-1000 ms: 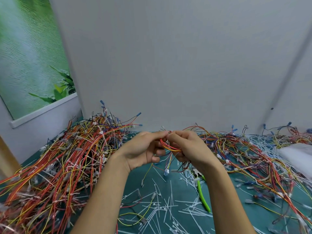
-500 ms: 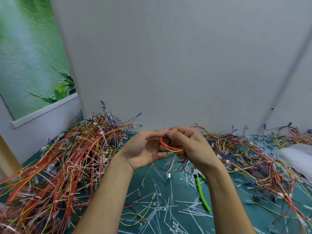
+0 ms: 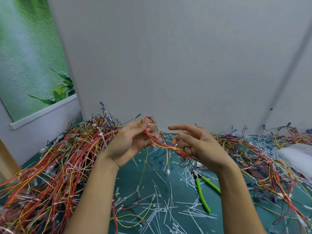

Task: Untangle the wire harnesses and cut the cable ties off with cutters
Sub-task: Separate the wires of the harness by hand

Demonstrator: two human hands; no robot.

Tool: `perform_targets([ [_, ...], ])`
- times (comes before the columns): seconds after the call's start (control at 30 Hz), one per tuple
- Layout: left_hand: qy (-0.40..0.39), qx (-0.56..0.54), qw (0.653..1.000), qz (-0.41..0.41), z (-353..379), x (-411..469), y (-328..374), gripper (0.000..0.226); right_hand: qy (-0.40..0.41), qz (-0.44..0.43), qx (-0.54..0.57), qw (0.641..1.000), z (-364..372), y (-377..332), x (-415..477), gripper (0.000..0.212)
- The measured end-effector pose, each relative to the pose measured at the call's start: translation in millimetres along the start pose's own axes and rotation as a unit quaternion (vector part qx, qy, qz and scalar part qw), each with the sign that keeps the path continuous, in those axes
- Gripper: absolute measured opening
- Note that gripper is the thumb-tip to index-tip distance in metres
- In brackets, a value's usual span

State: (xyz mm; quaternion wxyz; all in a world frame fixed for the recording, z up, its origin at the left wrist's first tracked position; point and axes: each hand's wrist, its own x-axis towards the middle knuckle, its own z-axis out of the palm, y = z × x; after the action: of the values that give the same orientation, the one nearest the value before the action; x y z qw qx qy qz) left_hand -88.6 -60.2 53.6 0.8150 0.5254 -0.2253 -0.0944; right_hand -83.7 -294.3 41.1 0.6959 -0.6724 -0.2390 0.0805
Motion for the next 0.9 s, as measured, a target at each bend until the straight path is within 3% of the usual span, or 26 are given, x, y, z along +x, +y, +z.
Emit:
perform_targets([
  [0.2,0.038,-0.033,0.999,0.019,-11,4,-3,0.017,-0.028,0.048,-0.026,0.998,9,4,2,0.021],
  [0.37,0.074,-0.059,0.995,0.022,-6,10,-10,0.020,-0.055,0.026,-0.041,0.997,18,4,3,0.025],
  [0.57,0.123,-0.026,0.992,0.016,3,15,-13,0.024,-0.024,-0.011,-0.081,0.996,17,5,6,0.002],
  [0.77,0.073,0.100,0.991,-0.049,10,11,-17,0.038,0.079,-0.063,-0.160,0.982,28,6,13,0.007],
  [0.9,0.072,0.146,0.986,-0.033,12,11,-25,0.045,0.112,-0.075,-0.159,0.978,32,6,16,0.008],
])
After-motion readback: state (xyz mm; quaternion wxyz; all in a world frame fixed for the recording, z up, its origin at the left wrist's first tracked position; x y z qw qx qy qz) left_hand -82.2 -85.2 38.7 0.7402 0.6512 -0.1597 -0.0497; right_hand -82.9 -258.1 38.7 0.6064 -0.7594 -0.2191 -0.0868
